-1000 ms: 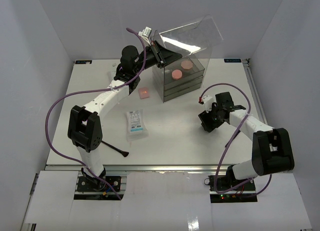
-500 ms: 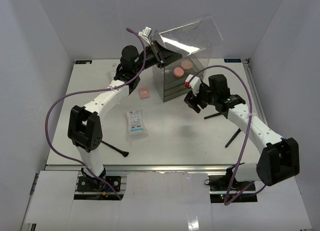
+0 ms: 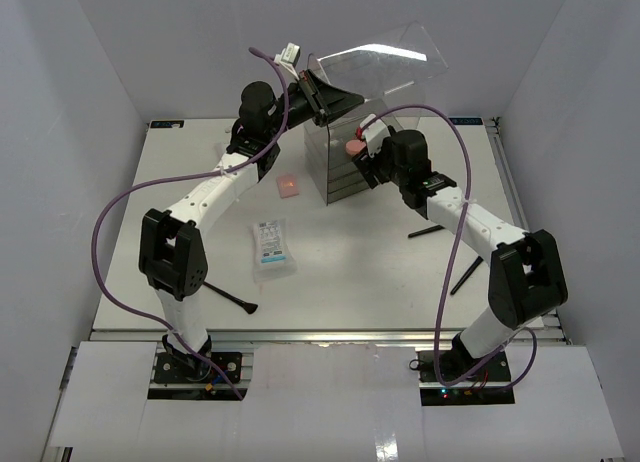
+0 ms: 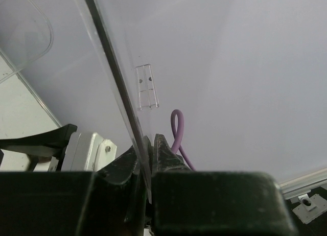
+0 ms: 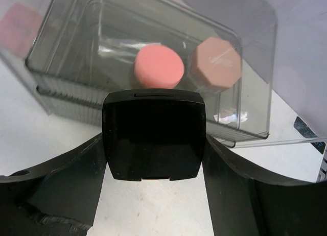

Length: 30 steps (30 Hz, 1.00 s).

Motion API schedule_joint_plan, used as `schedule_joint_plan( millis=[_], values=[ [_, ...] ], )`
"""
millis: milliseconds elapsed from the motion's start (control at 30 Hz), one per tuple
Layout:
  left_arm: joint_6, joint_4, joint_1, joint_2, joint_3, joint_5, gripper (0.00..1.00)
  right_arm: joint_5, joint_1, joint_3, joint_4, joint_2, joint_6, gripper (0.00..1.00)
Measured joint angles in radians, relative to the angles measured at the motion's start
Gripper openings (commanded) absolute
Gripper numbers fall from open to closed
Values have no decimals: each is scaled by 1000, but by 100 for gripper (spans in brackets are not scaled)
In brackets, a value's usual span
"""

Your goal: Organize the makeup

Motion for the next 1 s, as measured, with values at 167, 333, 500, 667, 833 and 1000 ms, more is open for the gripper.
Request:
schedule_joint_plan(
  millis=[167,333,500,667,833,1000],
  values=[
    [-17,-3,1,3,11,-1,8,44,0,60,61,58,45,8],
    [-20,-4,1,3,10,0,8,70,0,112,79,107,87,9],
    [-21,-6,1,3,11,-1,8,99,1,149,97,152,120,10],
    [-23,-5,4,3,11,-2,8,122,3,190,121,208,149,27],
    [-23,-6,3,3,11,2,8,137,5,227,123,266,169,67],
    [-22,-7,4,3,10,6,8,130,5,229,108,280,174,89]
  ],
)
